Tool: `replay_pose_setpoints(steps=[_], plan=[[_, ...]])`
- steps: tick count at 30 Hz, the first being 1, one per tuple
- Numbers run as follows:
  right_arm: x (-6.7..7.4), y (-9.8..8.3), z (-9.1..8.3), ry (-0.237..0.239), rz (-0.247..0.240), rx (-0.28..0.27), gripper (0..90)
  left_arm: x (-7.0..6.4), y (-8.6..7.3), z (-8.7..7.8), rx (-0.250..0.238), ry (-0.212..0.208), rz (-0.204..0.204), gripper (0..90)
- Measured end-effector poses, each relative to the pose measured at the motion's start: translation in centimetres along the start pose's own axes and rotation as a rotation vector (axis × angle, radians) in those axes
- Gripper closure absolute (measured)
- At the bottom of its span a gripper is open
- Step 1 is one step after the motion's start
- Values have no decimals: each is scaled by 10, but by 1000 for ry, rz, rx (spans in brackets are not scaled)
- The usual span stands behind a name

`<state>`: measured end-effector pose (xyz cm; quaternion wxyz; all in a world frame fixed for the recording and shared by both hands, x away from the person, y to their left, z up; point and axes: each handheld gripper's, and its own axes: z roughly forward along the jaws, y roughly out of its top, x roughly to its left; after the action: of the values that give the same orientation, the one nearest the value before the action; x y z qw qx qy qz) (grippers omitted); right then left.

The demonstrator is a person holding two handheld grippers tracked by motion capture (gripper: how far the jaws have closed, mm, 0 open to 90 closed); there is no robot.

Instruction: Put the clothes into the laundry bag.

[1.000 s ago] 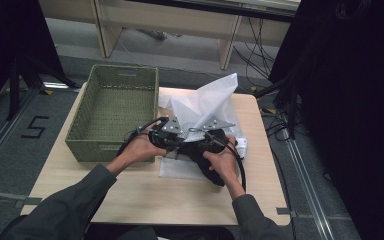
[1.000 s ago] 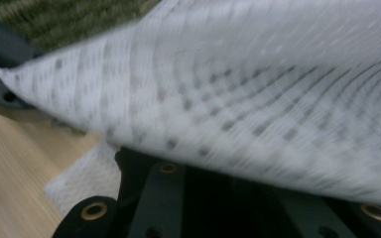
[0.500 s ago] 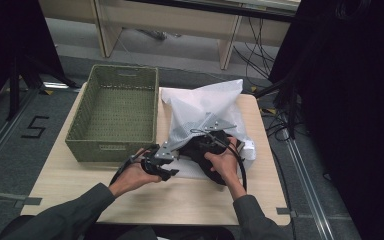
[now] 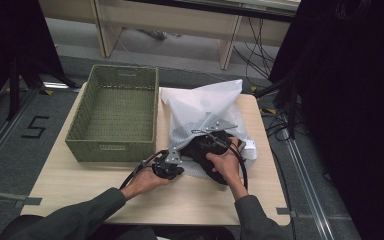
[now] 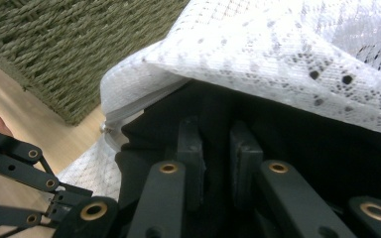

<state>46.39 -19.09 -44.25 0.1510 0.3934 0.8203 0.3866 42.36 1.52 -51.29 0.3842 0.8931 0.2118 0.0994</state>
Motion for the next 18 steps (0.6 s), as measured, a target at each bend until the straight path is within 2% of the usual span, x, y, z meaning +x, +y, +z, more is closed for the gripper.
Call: replay_pose_setpoints(steps=[1, 3, 4, 5, 7, 8, 9, 10, 11, 12, 13, 14, 17, 18], plan=[[0, 0, 0, 0, 0, 0, 799, -2, -1, -1, 13, -21, -20, 892], [3, -3, -3, -6, -18, -18, 798, -8, -2, -7, 57, -63, 18, 892], [5, -4, -13, 6, -47, 26, 798, -19, -3, -12, 77, -62, 74, 893], [5, -4, -13, 6, -47, 26, 798, -19, -3, -12, 77, -62, 74, 893], [11, -8, -18, 11, -31, 28, 798, -27, -6, -15, 81, -61, 73, 893], [12, -10, -17, 7, -53, 26, 798, -28, -6, -16, 84, -62, 93, 893], [14, -11, -17, 8, -58, 45, 798, -29, -6, -17, 86, -68, 77, 893], [15, -12, -15, 4, -80, 71, 798, -28, -7, -17, 78, -70, 80, 893], [16, -13, -11, -12, -90, 84, 799, -29, -8, -17, 76, -72, 62, 893], [17, -14, -1, -51, -104, 90, 799, -28, -8, -18, 79, -72, 74, 893], [17, -14, -1, -51, -104, 90, 799, -29, -9, -19, 83, -72, 73, 893], [16, -13, 3, -76, -118, 105, 799, -29, -10, -19, 79, -73, 70, 893], [6, -7, 18, -143, -128, 99, 799, -27, -11, -21, 80, -75, 82, 893], [1, -5, 21, -164, -133, 97, 799, -28, -12, -21, 77, -81, 62, 893]])
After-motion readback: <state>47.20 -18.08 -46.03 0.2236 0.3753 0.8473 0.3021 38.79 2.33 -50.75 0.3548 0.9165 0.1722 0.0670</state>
